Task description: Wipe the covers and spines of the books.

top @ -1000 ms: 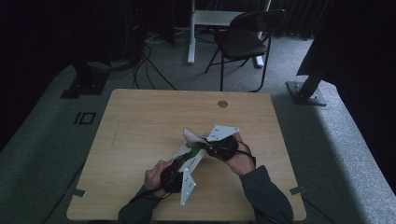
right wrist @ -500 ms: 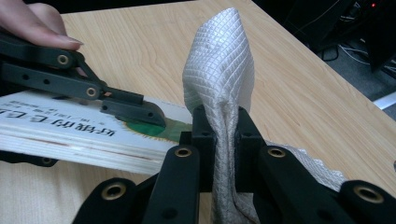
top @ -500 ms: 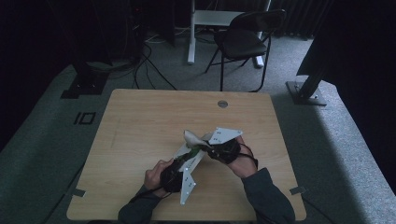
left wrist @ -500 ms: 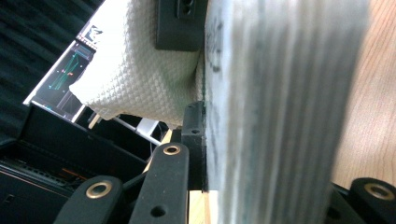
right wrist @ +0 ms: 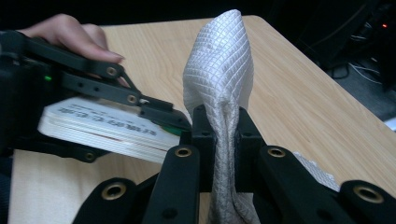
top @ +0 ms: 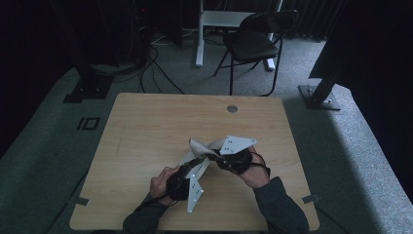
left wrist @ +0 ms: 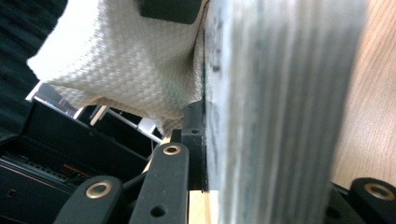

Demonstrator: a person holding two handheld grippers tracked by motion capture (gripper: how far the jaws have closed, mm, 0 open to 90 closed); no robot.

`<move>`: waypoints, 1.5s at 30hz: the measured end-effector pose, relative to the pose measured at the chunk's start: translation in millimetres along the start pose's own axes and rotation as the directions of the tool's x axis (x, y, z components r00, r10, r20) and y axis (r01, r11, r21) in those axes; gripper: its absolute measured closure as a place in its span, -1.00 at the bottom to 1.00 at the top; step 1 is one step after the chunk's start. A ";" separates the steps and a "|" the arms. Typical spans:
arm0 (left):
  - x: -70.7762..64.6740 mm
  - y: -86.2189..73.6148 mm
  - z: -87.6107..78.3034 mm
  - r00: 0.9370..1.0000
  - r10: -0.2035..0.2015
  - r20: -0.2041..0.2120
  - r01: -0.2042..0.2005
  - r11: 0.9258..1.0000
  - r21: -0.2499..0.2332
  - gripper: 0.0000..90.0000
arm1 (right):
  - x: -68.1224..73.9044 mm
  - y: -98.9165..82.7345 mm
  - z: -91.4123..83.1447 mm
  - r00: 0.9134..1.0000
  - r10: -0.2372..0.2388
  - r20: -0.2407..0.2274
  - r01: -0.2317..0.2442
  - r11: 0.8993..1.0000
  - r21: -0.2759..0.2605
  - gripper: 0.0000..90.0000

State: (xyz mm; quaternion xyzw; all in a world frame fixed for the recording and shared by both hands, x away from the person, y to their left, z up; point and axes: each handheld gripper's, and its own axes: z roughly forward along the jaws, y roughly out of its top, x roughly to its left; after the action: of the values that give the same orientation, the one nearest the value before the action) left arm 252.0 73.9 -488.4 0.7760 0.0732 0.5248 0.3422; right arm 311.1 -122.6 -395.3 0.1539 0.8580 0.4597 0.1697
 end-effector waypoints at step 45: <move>2.1 -1.9 0.7 1.000 -0.006 -0.015 0.006 1.000 0.006 0.72 | 25.3 7.1 -11.2 0.973 -0.076 -0.220 0.062 0.996 -0.070 0.85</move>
State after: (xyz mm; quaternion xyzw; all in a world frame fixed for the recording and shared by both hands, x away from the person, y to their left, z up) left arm 254.0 76.0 -488.1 0.7729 0.0797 0.5293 0.3408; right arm 284.4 -116.5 -387.3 0.0661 0.8617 0.4944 0.0934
